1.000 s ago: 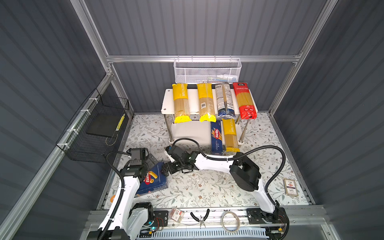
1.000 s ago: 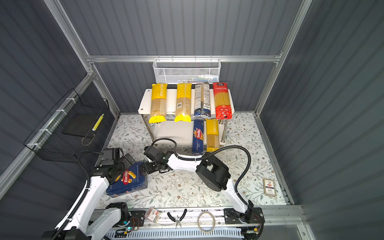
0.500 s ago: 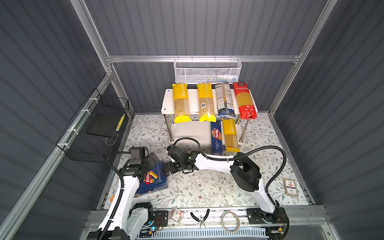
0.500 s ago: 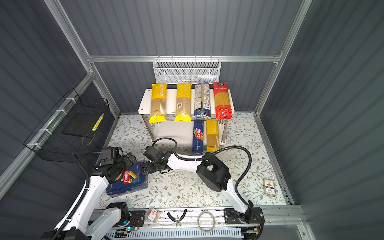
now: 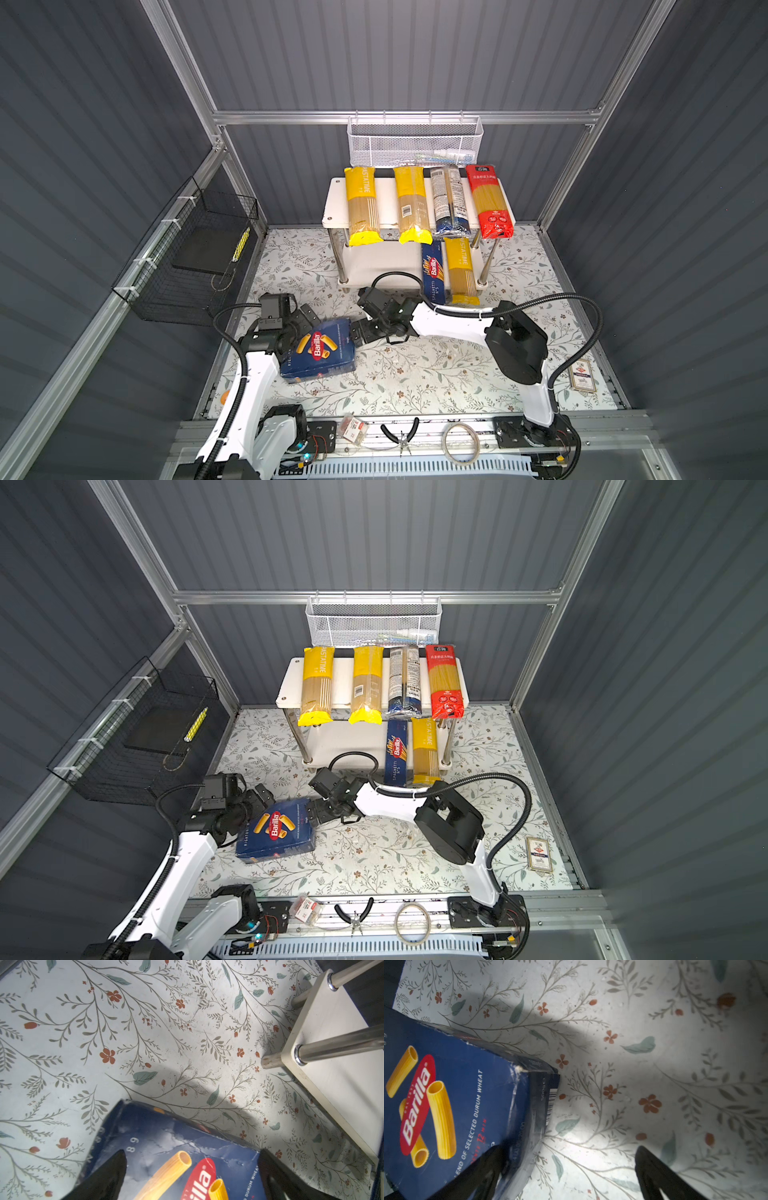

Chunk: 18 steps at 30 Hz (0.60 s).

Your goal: Place and organize the pasta boxes and bags onto the shelf

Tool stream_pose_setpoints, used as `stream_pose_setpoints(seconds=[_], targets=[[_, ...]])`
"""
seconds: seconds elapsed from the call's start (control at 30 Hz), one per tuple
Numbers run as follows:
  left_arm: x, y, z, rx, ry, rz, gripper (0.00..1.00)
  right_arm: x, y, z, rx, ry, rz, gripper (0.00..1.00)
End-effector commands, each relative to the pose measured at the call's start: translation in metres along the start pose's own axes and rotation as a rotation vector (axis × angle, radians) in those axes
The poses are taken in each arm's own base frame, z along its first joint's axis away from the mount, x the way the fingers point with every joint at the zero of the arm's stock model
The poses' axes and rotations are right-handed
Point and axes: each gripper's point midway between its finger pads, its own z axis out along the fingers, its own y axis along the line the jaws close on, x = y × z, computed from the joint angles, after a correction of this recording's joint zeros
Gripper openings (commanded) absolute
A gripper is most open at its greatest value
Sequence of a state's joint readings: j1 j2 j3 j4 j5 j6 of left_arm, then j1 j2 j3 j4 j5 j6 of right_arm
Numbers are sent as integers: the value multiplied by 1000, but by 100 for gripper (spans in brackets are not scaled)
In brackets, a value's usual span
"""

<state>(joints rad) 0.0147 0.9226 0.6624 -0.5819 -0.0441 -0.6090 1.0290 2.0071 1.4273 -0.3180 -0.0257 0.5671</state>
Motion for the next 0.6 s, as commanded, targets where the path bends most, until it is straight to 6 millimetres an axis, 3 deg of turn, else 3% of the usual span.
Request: stream_pose_setpoints(seconds=[0.0, 0.27, 0.4, 0.57], targets=[[-4, 0, -3, -4, -5, 19, 99, 37, -54, -4, 125, 98, 58, 99], [3, -13, 9, 67, 42, 39, 99, 48, -81, -26, 138, 47, 133, 99], [12, -24, 19, 139, 84, 93, 99, 40, -75, -43, 96, -15, 141, 99], [26, -45, 19, 312, 91, 97, 99, 28, -51, -69, -73, -128, 169, 99]])
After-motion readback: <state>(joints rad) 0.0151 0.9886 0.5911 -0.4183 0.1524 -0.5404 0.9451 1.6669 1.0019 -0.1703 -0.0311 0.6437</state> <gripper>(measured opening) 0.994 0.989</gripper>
